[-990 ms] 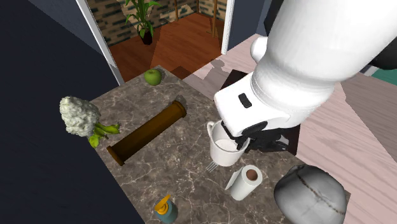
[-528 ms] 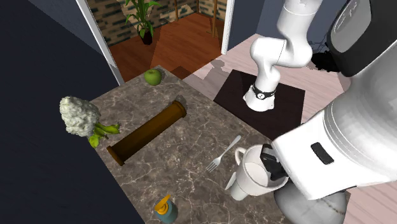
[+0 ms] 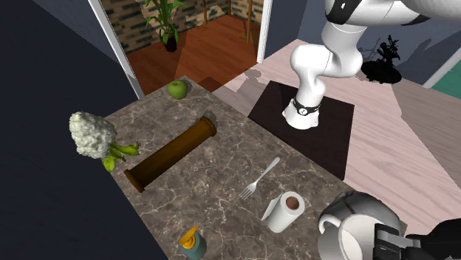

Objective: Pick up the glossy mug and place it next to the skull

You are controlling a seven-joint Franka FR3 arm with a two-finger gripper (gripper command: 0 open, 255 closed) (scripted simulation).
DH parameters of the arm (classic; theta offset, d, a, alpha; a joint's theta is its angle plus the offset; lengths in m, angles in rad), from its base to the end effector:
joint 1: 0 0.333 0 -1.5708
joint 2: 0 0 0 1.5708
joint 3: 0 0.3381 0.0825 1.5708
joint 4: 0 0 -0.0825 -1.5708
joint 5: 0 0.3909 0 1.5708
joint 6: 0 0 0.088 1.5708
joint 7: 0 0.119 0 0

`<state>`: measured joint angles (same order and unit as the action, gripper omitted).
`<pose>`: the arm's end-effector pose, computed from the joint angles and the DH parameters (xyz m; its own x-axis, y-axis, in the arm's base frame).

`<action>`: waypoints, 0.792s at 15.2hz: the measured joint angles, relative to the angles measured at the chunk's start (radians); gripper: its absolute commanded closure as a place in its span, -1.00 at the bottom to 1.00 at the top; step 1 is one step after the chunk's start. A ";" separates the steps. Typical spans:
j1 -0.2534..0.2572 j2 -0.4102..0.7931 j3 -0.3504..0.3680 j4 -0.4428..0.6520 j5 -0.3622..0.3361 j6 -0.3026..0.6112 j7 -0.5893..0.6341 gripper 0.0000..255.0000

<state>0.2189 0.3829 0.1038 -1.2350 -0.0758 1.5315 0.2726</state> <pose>0.6465 0.1920 0.5547 0.9966 0.0423 -0.0713 0.0465 -0.9972 0.0583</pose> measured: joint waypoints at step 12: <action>0.004 0.008 0.002 -0.138 -0.001 0.146 0.018 1.00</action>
<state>0.2225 0.3911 0.1059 -1.3735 -0.0771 1.6774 0.2902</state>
